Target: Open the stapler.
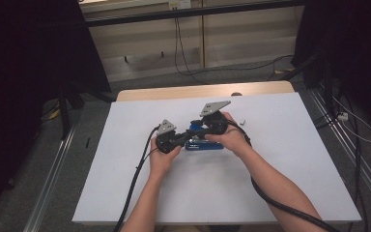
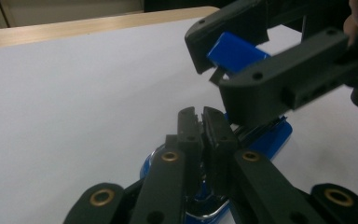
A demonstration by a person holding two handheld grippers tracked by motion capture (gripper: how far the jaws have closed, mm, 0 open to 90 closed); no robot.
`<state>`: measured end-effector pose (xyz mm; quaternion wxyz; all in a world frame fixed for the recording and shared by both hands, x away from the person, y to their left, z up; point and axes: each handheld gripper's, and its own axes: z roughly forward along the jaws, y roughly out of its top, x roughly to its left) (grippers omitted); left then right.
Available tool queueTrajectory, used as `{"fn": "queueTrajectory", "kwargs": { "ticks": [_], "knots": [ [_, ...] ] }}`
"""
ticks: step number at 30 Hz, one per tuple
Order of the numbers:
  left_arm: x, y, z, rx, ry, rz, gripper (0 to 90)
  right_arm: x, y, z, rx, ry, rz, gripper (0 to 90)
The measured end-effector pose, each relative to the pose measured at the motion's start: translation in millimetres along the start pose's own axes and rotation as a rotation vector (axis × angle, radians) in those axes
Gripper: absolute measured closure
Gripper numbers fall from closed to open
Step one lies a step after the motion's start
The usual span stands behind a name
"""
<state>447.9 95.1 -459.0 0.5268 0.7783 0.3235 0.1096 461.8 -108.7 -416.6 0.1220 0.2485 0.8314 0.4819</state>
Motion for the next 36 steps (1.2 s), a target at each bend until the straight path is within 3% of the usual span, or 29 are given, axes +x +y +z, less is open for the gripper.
{"fn": "queueTrajectory", "kwargs": {
  "ticks": [9,13,19,21,26,31,36],
  "knots": [
    [-0.1,0.1,1.9,0.003,-0.009,0.015,88.5,-0.1,-3.4,-10.5,-0.029,-0.018,0.026,45.9],
    [-0.9,1.5,1.8,0.006,-0.002,0.021,88.6,4.1,-3.5,-21.8,-0.042,-0.036,0.024,47.5],
    [-1.4,10.9,-1.4,-0.003,0.009,0.031,88.4,19.9,-9.1,-33.7,-0.035,-0.033,-0.007,62.2],
    [-2.4,12.8,-2.8,-0.01,0.003,0.033,88.3,23.7,-13.3,-35.0,-0.042,-0.022,0.004,75.2],
    [-3.5,16.6,-4.6,-0.006,0.008,0.041,87.7,28.6,-23.7,-33.2,-0.032,-0.017,0.008,89.7],
    [-5.1,19.5,-4.6,0.001,0.008,0.047,87.3,33.3,-32.6,-26.6,-0.014,-0.017,-0.004,90.0],
    [-6.4,21.2,-5.3,0.014,0.016,0.054,87.1,35.8,-39.1,-18.2,-0.033,-0.067,0.031,90.0]
  ]
}}
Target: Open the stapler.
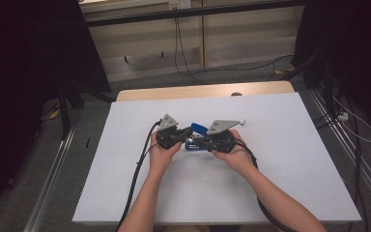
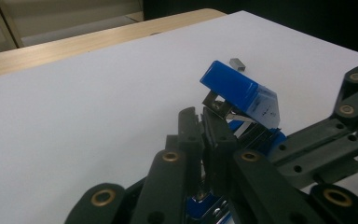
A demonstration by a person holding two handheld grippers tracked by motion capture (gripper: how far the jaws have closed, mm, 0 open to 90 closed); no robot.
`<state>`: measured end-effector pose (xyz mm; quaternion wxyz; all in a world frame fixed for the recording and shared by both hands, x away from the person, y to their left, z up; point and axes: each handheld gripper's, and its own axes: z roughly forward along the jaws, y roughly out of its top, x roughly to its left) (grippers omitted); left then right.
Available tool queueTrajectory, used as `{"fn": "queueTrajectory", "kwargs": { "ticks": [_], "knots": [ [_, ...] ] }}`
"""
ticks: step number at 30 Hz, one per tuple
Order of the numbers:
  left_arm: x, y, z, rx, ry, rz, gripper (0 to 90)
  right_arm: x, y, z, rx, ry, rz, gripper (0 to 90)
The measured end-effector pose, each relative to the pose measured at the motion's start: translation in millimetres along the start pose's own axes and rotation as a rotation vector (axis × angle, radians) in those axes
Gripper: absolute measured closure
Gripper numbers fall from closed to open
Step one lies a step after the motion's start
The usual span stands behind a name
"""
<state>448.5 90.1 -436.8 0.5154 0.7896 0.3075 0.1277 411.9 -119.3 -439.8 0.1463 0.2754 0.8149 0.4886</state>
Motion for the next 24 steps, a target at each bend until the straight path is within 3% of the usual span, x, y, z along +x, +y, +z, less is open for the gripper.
{"fn": "queueTrajectory", "kwargs": {
  "ticks": [4,7,16,24],
  "knots": [
    [-0.8,2.3,0.2,-0.001,0.004,0.004,87.6,0.7,-1.4,4.7,-0.023,-0.041,0.026,90.0],
    [-2.0,4.4,0.1,0.002,0.0,0.001,87.8,4.1,-1.9,8.9,-0.026,-0.073,-0.008,90.0],
    [-7.1,11.9,0.1,0.005,0.003,0.006,88.0,6.1,0.6,13.4,-0.027,-0.129,-0.018,90.0],
    [-8.5,13.5,-0.2,0.007,0.014,0.019,87.7,4.3,-4.0,18.8,-0.037,-0.197,0.014,90.0]
  ]
}}
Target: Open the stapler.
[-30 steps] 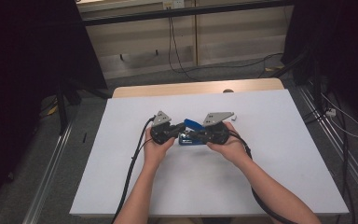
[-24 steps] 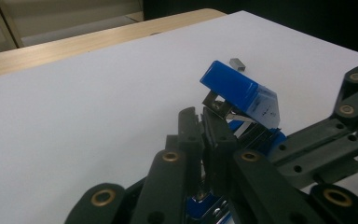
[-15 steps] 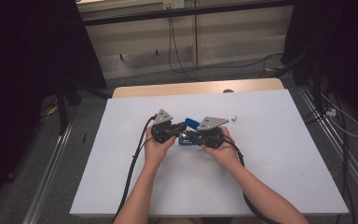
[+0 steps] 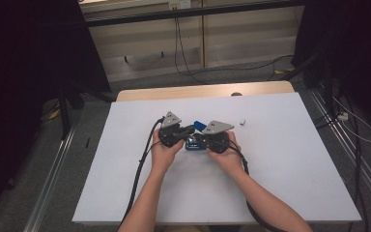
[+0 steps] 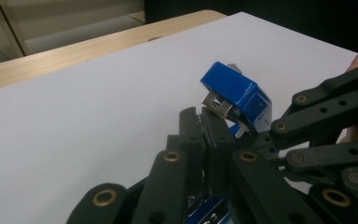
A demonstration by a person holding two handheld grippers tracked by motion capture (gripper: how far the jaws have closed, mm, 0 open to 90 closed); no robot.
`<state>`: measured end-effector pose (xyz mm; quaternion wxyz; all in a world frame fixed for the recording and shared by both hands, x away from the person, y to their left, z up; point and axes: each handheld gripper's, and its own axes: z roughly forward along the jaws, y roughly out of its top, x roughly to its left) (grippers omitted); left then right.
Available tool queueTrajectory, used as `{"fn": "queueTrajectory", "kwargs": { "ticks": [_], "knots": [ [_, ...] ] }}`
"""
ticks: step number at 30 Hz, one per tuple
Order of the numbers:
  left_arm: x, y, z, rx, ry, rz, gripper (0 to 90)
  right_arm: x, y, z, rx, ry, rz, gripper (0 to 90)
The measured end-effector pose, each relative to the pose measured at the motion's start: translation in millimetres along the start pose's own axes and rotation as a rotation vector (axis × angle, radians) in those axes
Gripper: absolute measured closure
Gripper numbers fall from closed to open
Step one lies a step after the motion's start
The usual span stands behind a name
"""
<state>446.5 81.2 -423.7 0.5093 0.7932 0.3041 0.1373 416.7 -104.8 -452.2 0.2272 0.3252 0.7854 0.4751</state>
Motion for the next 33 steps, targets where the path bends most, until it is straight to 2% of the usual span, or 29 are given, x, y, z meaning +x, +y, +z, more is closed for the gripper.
{"fn": "queueTrajectory", "kwargs": {
  "ticks": [2,7,13,19,25,30,33],
  "knots": [
    [0.8,0.2,-0.2,0.001,0.002,-0.003,87.2,-0.1,-1.5,0.8,-0.011,-0.009,0.018,90.0],
    [1.6,-0.7,-0.5,0.007,0.004,0.004,86.6,2.6,-1.5,2.3,-0.018,-0.028,0.025,90.0],
    [2.0,-1.8,-0.8,0.015,0.003,0.011,85.6,3.7,0.2,1.2,-0.032,-0.029,0.022,90.0],
    [3.1,-2.3,-0.8,0.004,0.006,0.001,85.7,4.4,2.2,2.5,-0.027,-0.041,0.015,90.0],
    [7.6,-6.8,-2.8,0.003,0.021,-0.014,85.7,5.6,2.0,1.9,-0.031,-0.041,0.01,90.0],
    [10.7,-11.8,-6.9,-0.016,0.063,-0.034,85.6,4.1,1.3,2.0,-0.038,-0.046,0.014,90.0],
    [13.0,-15.7,-7.3,-0.005,0.063,-0.046,85.7,3.2,0.9,1.3,-0.035,-0.05,0.015,90.0]
  ]
}}
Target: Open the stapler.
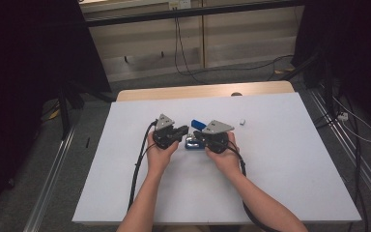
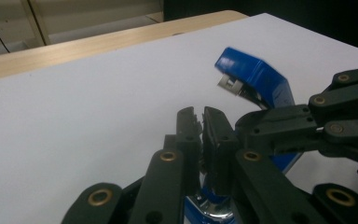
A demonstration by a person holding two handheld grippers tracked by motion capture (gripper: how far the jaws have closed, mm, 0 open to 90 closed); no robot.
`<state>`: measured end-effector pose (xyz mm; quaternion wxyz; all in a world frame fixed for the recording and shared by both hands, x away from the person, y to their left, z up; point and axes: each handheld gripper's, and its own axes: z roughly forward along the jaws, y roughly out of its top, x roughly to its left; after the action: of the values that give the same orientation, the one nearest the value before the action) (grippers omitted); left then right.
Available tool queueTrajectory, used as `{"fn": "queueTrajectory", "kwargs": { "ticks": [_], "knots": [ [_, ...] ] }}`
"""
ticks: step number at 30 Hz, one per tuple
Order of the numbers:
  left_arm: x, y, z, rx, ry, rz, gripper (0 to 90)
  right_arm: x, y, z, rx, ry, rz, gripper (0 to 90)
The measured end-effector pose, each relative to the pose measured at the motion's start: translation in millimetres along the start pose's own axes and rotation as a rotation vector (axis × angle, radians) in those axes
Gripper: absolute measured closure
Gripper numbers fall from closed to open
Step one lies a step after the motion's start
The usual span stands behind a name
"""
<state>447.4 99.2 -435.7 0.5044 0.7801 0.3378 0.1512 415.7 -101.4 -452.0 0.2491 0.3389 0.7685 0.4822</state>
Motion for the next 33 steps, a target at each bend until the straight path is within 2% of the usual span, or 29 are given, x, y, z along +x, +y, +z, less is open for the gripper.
{"fn": "queueTrajectory", "kwargs": {
  "ticks": [3,11,18,20,25,27,30,33],
  "knots": [
    [0.3,-2.9,1.7,0.013,-0.002,-0.009,86.3,-0.1,0.2,-0.1,0.006,-0.002,-0.007,90.0],
    [-2.1,-6.5,8.7,0.032,-0.016,0.002,86.9,-2.1,-0.6,-0.5,0.007,-0.003,-0.01,90.0],
    [-2.8,-7.7,10.6,0.041,-0.007,0.007,88.8,-0.6,-0.3,0.3,0.017,-0.004,-0.014,90.0],
    [-4.8,-7.9,10.9,0.055,0.008,0.021,90.0,1.2,-0.6,1.7,0.021,-0.016,-0.03,90.0],
    [-5.3,-13.7,11.7,0.054,-0.014,-0.026,90.0,6.8,-1.5,7.9,0.034,-0.03,-0.038,90.0],
    [-6.6,-15.5,13.2,0.066,0.0,-0.001,90.0,8.5,-0.8,7.0,0.033,-0.049,-0.05,90.0],
    [-5.4,-17.9,13.6,0.054,-0.01,-0.027,90.0,8.1,0.0,3.8,0.023,-0.072,-0.053,90.0],
    [-5.7,-17.8,13.5,0.055,-0.007,-0.017,90.0,7.0,1.0,1.2,0.016,-0.081,-0.049,90.0]
  ]
}}
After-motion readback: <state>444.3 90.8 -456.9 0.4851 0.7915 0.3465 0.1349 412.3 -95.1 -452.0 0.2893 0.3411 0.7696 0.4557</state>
